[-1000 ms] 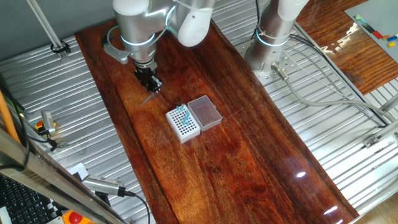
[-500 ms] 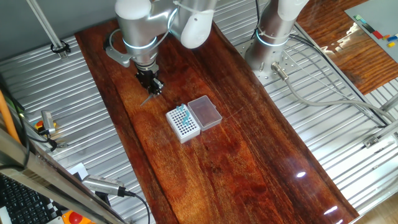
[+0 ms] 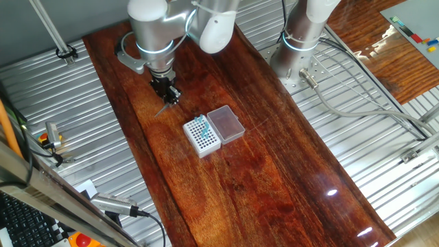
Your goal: Insert a medium pipette tip into the holder for medium pipette tips
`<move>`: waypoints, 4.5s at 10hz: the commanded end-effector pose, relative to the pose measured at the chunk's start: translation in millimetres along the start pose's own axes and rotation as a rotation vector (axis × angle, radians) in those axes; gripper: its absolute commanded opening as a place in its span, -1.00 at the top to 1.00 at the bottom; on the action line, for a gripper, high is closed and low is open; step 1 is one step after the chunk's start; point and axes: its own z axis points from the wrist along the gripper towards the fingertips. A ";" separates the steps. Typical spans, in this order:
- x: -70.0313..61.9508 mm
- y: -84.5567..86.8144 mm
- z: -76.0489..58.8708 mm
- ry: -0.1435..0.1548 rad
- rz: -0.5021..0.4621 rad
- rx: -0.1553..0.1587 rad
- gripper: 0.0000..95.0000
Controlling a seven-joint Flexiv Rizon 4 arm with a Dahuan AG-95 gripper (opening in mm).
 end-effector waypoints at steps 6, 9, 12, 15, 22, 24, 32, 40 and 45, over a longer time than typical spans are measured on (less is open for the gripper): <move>-0.5 -2.4 5.0 0.000 -0.001 0.003 1.00; 3.1 6.6 -21.0 0.029 0.002 -0.006 1.00; 13.6 12.5 -61.0 0.088 0.004 -0.033 1.00; 13.6 12.5 -61.0 0.136 -0.028 -0.028 1.00; 22.0 35.8 -77.4 0.318 -0.093 -0.045 1.00; 33.4 54.3 -87.9 0.350 -0.100 -0.050 1.00; 40.0 87.7 -93.2 0.393 -0.203 0.018 1.00; 27.3 93.0 -90.9 0.443 -0.389 0.017 1.00; 25.8 91.2 -94.1 0.455 -0.379 0.046 1.00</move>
